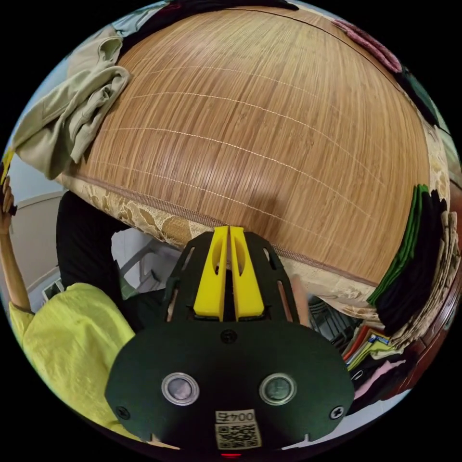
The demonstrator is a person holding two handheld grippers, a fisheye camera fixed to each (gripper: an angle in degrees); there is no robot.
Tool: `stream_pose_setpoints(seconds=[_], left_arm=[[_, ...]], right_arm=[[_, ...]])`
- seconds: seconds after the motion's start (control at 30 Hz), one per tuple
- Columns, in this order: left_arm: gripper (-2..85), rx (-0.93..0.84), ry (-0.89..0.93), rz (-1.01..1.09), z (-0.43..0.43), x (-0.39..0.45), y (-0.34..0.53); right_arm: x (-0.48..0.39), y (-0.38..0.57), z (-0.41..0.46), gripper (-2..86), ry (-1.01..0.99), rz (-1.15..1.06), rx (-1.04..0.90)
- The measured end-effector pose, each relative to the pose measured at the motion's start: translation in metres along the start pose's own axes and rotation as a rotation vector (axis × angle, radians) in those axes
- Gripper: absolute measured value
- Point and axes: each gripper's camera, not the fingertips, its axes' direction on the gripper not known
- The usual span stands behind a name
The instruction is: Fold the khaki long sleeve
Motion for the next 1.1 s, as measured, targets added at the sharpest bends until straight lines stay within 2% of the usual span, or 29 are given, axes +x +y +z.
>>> stream_pose_setpoints(seconds=[0.2,0.4,0.5,0.63,0.7,0.73,0.77,0.83,0.93,1.0,1.1], left_arm=[[20.4,-0.136,-0.067,0.049,-0.019,-0.031,0.012],[22.2,-0.285,-0.053,-0.043,-0.062,-0.087,0.02],[23.4,-0.224,-0.207,-0.001,-0.089,-0.079,0.018],[26.0,-0.235,-0.407,0.184,-0.064,-0.016,-0.013],[24.0,-0.274,-0.523,0.283,-0.04,0.01,-0.028],[18.9,-0.304,-0.55,0.347,-0.024,0.024,-0.035],[10.6,-0.304,-0.535,0.385,-0.015,0.033,-0.041],[8.0,-0.25,-0.502,0.374,-0.013,0.038,-0.05],[7.1,-0.163,-0.338,0.297,-0.033,0.045,-0.061],[7.0,-0.123,-0.253,0.277,-0.041,0.06,-0.059],[7.4,-0.132,-0.168,0.323,-0.024,0.107,-0.043]], right_arm=[[0.007,-0.001,-0.002,-0.7,0.027,-0.044,-0.015],[0.018,0.008,-0.009,-0.7,0.04,-0.039,-0.013],[0.029,0.015,-0.015,-0.5,0.022,-0.015,-0.004],[0.046,0.031,-0.025,-0.6,-0.018,0.025,0.032],[0.061,0.045,-0.032,-0.6,-0.063,0.083,0.066],[0.065,0.049,-0.034,-0.5,-0.072,0.093,0.076],[0.071,0.057,-0.039,-0.4,-0.088,0.106,0.093],[0.084,0.072,-0.047,0.0,-0.129,0.138,0.127],[0.104,0.111,-0.07,2.7,-0.304,0.186,0.28],[0.119,0.146,-0.092,10.6,-0.515,0.203,0.431],[0.128,0.183,-0.116,16.1,-0.755,0.192,0.635]])
